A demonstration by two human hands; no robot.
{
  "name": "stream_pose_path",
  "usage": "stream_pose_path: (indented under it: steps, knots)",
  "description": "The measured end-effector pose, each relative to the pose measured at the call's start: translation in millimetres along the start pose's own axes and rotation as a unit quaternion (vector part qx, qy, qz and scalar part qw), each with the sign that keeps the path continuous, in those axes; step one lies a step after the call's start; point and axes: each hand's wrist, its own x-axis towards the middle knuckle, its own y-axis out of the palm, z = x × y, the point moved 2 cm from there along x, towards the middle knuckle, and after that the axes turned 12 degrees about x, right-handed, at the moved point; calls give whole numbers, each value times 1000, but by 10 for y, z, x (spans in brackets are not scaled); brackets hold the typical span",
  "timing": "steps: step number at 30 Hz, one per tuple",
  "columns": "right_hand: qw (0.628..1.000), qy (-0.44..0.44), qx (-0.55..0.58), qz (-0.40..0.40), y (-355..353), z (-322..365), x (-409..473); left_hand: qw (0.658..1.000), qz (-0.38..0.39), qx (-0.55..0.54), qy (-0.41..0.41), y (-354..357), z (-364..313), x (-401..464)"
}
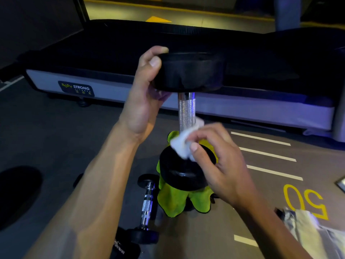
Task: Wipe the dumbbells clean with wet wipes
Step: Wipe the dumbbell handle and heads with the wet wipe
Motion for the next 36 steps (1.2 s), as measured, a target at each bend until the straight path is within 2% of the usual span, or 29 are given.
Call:
stream_pose_path:
  steps: [5,8,11,13,16,20,25,30,36]
  knots:
    - [997,35,72,17,-98,-80,-12,1000,12,-11,4,64,2,14]
    - [991,44,124,-25,-99,-69,48,999,26,-21,7,110,5,22]
    - [980,102,166,-48,-44,-166,-7,999,37,-26,12,130,7,23]
    - [976,137,166,-38,-37,-237,-39,999,41,-32,10,148,3,19]
    - [983,145,111,0,-60,-251,-7,998,44,-37,7,171,2,24]
    - [960,158,221,62,39,-221,-28,998,46,-38,6,230,-13,-5]
    - [955,149,249,61,52,-264,-50,997,-8,63,40,384,3,-161]
    - [961,153,217,70,45,-312,0,972,-33,216,91,379,-1,-336]
    - [958,141,234,84,20,-249,57,966,-98,222,84,405,-117,-392]
